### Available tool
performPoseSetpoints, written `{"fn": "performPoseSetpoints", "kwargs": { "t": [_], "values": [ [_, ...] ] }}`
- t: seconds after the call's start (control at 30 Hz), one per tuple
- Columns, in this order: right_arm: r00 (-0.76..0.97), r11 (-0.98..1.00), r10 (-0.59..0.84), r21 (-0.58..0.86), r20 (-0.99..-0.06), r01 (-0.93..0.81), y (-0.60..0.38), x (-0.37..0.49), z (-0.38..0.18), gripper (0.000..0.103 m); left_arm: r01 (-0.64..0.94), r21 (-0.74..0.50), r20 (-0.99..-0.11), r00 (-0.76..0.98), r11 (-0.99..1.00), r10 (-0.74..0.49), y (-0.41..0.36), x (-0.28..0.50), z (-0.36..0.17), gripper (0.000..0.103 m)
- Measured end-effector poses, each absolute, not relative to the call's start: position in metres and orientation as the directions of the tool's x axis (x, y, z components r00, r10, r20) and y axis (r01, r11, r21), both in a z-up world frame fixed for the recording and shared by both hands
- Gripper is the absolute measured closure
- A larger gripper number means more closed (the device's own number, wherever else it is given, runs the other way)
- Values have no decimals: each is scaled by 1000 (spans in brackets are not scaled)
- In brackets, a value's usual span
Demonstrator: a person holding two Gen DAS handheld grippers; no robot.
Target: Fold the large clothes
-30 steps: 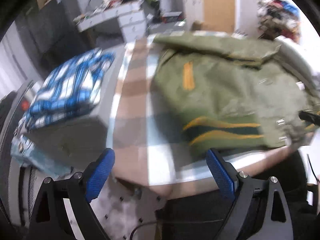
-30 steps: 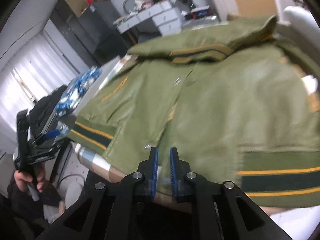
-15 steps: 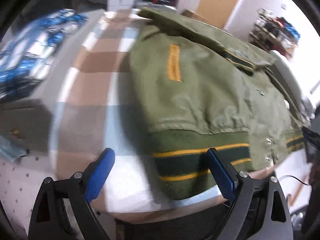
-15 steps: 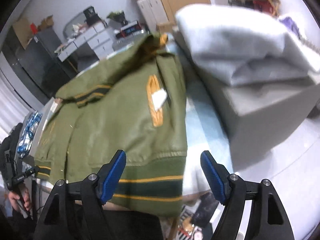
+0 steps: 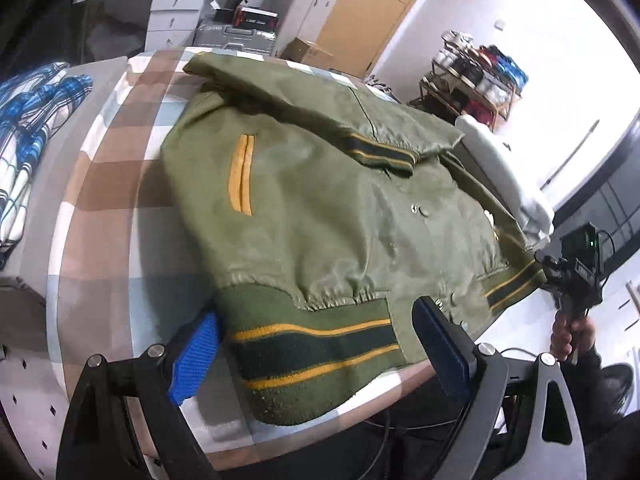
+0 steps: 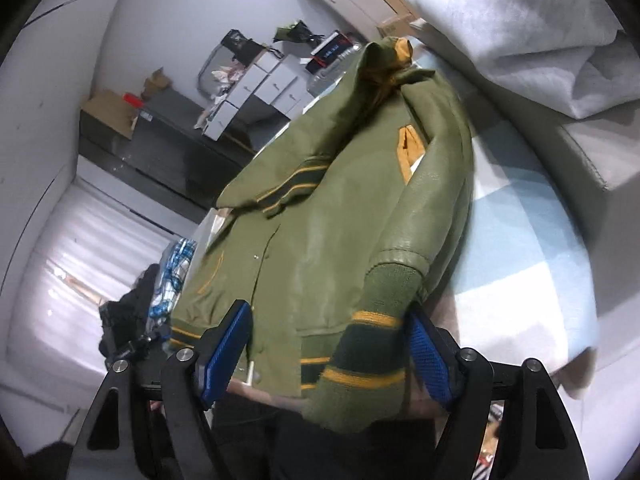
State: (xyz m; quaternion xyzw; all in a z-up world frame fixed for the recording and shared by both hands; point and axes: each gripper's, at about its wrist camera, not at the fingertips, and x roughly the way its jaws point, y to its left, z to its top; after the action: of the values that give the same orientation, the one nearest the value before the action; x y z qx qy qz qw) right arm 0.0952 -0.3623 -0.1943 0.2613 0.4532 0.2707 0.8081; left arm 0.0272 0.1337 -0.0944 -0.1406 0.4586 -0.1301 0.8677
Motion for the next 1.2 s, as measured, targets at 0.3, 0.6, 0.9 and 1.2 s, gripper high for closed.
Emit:
{"fn": "performPoseSetpoints", "kwargs": {
  "t": [0.3,0.6,0.9,1.2],
  "values": [
    [477,875,469,466,-743,-135,-343,104,-214,69,-56,-302,-835,497,952,-236,146,40,-118,25],
    [529,924,382,310,-758,-223,-337,91,-184,90,-109,-334,-841,483,936,-244,152,37,-127,87],
    [442,928,364,275,-820,-253,-343,52,-191,94,-118,-271,-878,437,955,-195,143,-7,-126,96],
    [413,863,500,480,-762,-160,-358,72,-204,87,-119,-350,-863,428,929,-270,154,7,-127,70]
  ]
}}
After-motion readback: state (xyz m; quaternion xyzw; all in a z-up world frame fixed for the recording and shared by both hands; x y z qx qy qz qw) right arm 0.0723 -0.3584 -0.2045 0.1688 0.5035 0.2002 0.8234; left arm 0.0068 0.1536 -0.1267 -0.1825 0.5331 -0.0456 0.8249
